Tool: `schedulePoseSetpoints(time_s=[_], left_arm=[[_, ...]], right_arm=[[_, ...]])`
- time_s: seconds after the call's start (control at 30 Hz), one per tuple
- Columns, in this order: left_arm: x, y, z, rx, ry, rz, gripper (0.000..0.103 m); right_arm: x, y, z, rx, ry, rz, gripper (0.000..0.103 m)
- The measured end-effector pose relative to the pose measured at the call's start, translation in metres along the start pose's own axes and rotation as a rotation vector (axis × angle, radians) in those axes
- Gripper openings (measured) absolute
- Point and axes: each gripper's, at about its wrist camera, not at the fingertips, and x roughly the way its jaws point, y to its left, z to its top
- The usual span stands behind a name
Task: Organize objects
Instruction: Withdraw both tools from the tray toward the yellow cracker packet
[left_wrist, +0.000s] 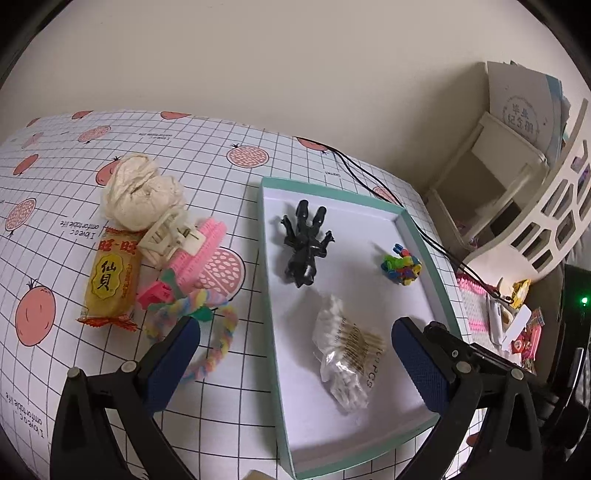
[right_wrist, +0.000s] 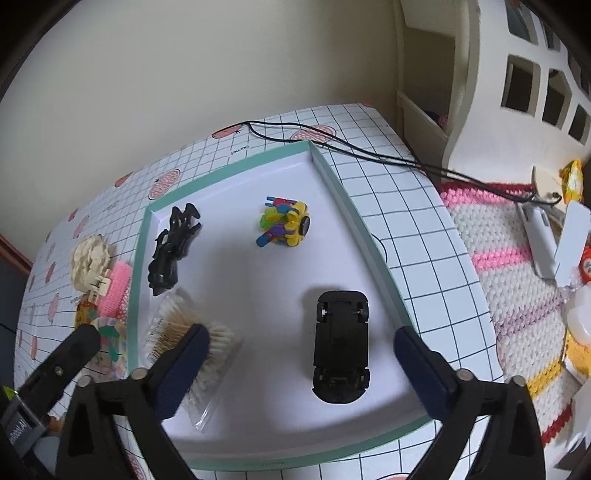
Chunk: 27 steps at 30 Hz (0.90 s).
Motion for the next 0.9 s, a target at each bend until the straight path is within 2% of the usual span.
schedulePoseSetpoints(time_s=[0.27, 0.4, 0.63, 0.9], left_arm=[[-0.008, 0.012, 0.005, -0.001, -0.006, 0.007, 0.103], [-0.013, 0.027, 0.009, -0.002, -0.007, 0.043, 0.103], [-0.028, 0.071, 0.019, -0.097, -0.037, 0.073, 0.103], [-0.041, 0.114, 0.024, -0.187, -0.048, 0.109, 0.103]], right_arm=[[-0.001, 0.012, -0.001, -0.029, -0.013, 0.004, 0.103], [-0.006, 0.019, 0.001, -0.028, -0.041, 0.012, 0.103], [-0.011, 0.041, 0.002, -0.051, -0.088, 0.014, 0.103], [-0.023, 0.089, 0.002, -0.103, -0.151, 0.107, 0.103]])
